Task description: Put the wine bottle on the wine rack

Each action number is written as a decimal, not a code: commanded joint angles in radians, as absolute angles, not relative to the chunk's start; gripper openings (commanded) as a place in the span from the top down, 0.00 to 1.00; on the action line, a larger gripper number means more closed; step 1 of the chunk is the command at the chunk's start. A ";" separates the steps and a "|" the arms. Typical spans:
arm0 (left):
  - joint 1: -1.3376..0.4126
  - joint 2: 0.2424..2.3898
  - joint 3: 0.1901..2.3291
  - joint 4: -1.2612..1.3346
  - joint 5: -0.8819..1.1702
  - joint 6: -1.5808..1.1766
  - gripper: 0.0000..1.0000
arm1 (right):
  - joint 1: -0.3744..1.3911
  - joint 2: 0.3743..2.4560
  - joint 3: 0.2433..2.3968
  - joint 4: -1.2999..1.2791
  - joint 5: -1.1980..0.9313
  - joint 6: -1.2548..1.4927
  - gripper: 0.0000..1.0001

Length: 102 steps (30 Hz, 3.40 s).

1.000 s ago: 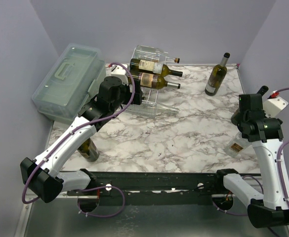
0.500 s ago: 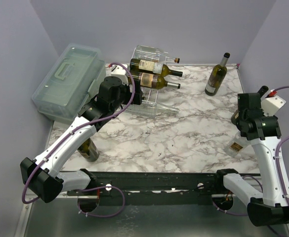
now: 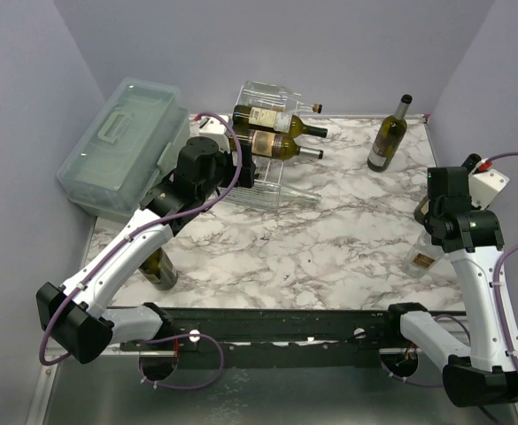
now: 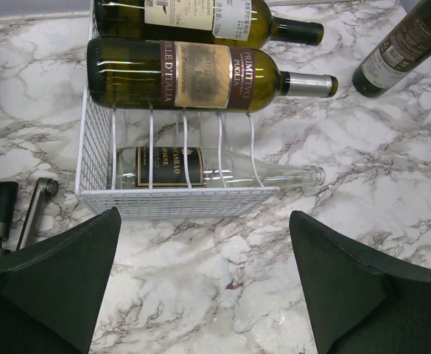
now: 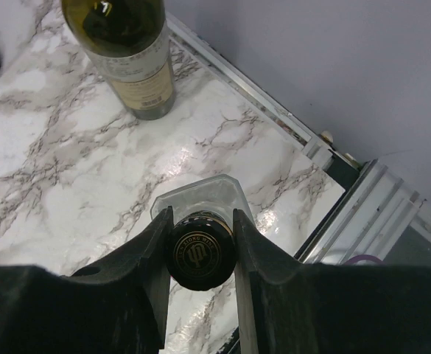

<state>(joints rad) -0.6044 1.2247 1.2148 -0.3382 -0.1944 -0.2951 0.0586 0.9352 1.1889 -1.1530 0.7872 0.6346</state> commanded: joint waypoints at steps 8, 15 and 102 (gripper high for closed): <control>-0.614 1.213 1.212 -0.332 -0.214 -0.284 0.01 | 0.055 0.922 1.301 -0.992 0.473 0.501 1.00; -0.613 1.222 1.210 -0.332 -0.235 -0.273 0.01 | 0.055 0.960 1.297 -0.895 0.179 0.540 1.00; -0.611 1.195 1.198 -0.322 -0.367 -0.216 0.01 | 0.330 1.567 0.884 0.804 -0.225 1.557 0.99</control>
